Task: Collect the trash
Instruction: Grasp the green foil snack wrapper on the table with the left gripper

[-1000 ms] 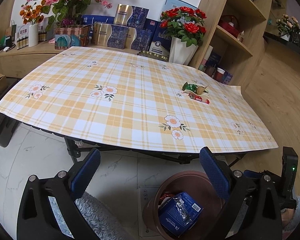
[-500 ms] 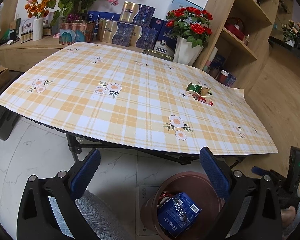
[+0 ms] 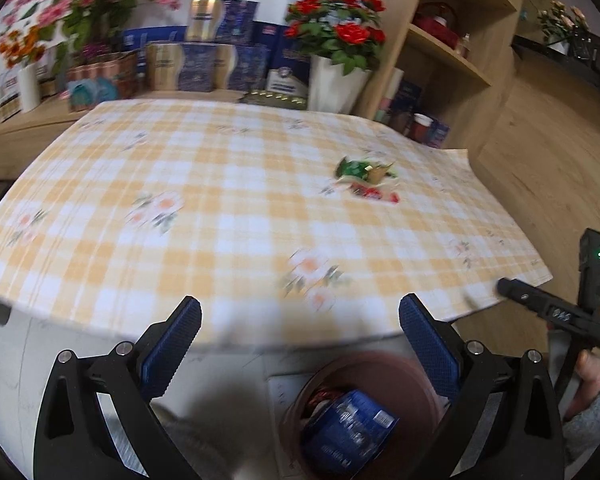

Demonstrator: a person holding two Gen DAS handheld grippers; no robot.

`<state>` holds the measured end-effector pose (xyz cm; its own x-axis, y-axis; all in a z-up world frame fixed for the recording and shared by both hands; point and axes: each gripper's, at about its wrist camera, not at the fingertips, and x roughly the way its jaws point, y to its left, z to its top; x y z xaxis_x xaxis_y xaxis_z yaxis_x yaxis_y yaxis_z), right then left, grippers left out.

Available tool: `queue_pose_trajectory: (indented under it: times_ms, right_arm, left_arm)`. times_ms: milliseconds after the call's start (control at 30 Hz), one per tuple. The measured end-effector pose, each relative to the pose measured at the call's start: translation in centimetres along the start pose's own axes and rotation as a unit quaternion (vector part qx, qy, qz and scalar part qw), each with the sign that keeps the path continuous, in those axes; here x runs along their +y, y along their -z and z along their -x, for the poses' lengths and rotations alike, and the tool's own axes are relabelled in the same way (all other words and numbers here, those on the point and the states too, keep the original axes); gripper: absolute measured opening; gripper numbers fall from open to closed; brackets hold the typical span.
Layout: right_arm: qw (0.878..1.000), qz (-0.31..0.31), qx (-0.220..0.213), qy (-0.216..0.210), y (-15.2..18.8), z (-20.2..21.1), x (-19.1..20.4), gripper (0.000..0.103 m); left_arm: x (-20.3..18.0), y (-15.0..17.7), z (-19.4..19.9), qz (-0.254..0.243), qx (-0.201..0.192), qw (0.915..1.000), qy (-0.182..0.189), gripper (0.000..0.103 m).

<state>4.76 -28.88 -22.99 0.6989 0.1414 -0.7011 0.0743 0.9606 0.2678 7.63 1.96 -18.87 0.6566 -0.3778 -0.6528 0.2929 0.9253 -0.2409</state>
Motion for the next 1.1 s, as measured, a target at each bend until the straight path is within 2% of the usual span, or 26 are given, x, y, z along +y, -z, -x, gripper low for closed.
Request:
queue_pose_trajectory:
  times_ms: [133, 267, 333, 400, 500, 567, 600, 733, 767, 833, 900, 933, 1000, 1100]
  right_arm:
    - [1.0, -0.018, 0.007, -0.016, -2.0, -1.8, -1.2, 0.097]
    - [1.0, -0.018, -0.004, 0.012, -3.5, -2.7, -2.0, 0.097]
    - [1.0, -0.023, -0.006, 0.016, -4.1, -3.1, -2.7, 0.097]
    - [0.999, -0.033, -0.002, 0.015, -4.5, -3.5, -3.4, 0.097]
    - [0.999, -0.042, 0.001, 0.019, -4.7, -4.2, -4.5, 0.097]
    - [0.999, -0.043, 0.001, 0.027, -4.7, -4.5, -5.1, 0.097]
    - [0.999, -0.044, 0.002, 0.028, -4.7, -4.7, -5.3, 0.097]
    - [0.998, -0.052, 0.007, 0.025, -4.6, -5.1, -6.3, 0.097]
    - [0.998, -0.052, 0.009, 0.025, -4.6, -5.2, -6.4, 0.097]
    - [0.998, -0.051, 0.011, 0.025, -4.7, -5.4, -6.5, 0.097]
    - [0.998, -0.051, 0.011, 0.024, -4.9, -5.6, -6.5, 0.097]
    - [0.998, -0.052, 0.013, 0.02, -5.0, -5.7, -6.3, 0.097]
    - [0.998, -0.052, 0.019, 0.012, -5.4, -6.2, -5.9, 0.097]
    - [0.999, -0.036, 0.026, 0.002, -6.2, -7.0, -4.2, 0.097]
  left_arm:
    - [-2.8, -3.8, -3.3, -0.037, 0.001, 0.9989, 0.03, 0.097]
    - [-6.1, -7.7, -8.4, -0.086, 0.016, 0.9946, 0.056, 0.097]
    - [-7.9, -9.7, -12.4, -0.123, 0.028, 0.9904, 0.057, 0.097]
    - [-9.3, -11.1, -16.0, -0.141, 0.046, 0.9874, 0.054, 0.092]
    - [-10.3, -13.0, -20.7, -0.144, 0.076, 0.9854, 0.05, 0.085]
    - [-10.6, -14.0, -23.6, -0.138, 0.099, 0.9842, 0.048, 0.073]
    - [-10.7, -14.4, -24.6, -0.136, 0.105, 0.9841, 0.047, 0.071]
    - [-11.6, -15.0, -27.0, -0.156, 0.11, 0.9808, 0.04, 0.071]
    - [-11.8, -14.9, -27.3, -0.163, 0.111, 0.9797, 0.036, 0.066]
    - [-12.0, -14.7, -28.0, -0.174, 0.121, 0.9764, 0.042, 0.04]
    - [-12.0, -14.7, -27.6, -0.184, 0.118, 0.9747, 0.049, 0.029]
    - [-12.0, -14.6, -27.3, -0.186, 0.118, 0.9739, 0.054, 0.017]
    - [-11.6, -14.8, -25.9, -0.185, 0.107, 0.9748, 0.064, 0.014]
    - [-9.8, -15.4, -23.7, -0.159, 0.088, 0.9807, 0.073, 0.013]
